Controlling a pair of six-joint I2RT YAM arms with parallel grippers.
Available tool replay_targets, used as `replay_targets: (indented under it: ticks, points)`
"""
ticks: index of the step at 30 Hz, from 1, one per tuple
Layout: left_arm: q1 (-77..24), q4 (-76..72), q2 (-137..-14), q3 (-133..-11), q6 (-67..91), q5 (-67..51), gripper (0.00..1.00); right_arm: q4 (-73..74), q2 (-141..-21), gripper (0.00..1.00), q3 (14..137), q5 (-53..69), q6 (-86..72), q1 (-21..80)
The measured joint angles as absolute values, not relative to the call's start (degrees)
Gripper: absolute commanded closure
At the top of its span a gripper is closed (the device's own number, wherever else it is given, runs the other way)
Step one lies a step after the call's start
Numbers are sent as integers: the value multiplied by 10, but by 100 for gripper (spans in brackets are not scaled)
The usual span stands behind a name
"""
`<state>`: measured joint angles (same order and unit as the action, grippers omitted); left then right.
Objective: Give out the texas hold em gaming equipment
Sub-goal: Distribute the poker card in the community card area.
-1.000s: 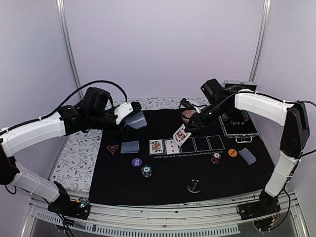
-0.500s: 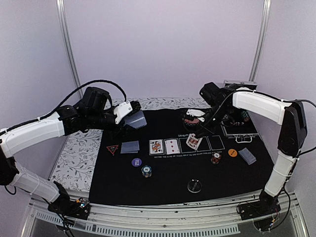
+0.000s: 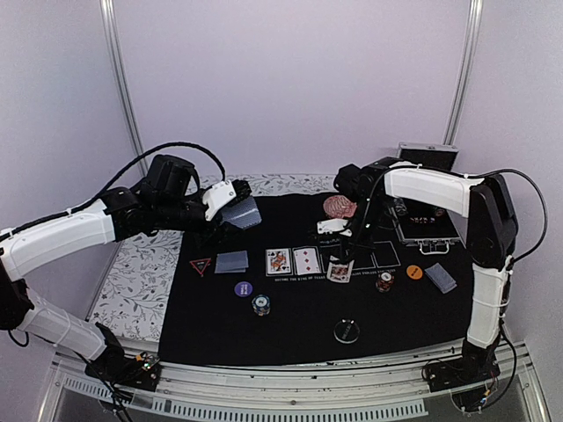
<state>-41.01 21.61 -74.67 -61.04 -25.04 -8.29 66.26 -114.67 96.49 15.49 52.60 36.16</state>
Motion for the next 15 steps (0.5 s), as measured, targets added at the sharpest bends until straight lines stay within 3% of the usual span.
replay_targets:
  ticks: [15]
  points:
    - [-410, 216, -747, -610, -250, -83, 49, 618, -1196, 98, 994, 54, 601, 364]
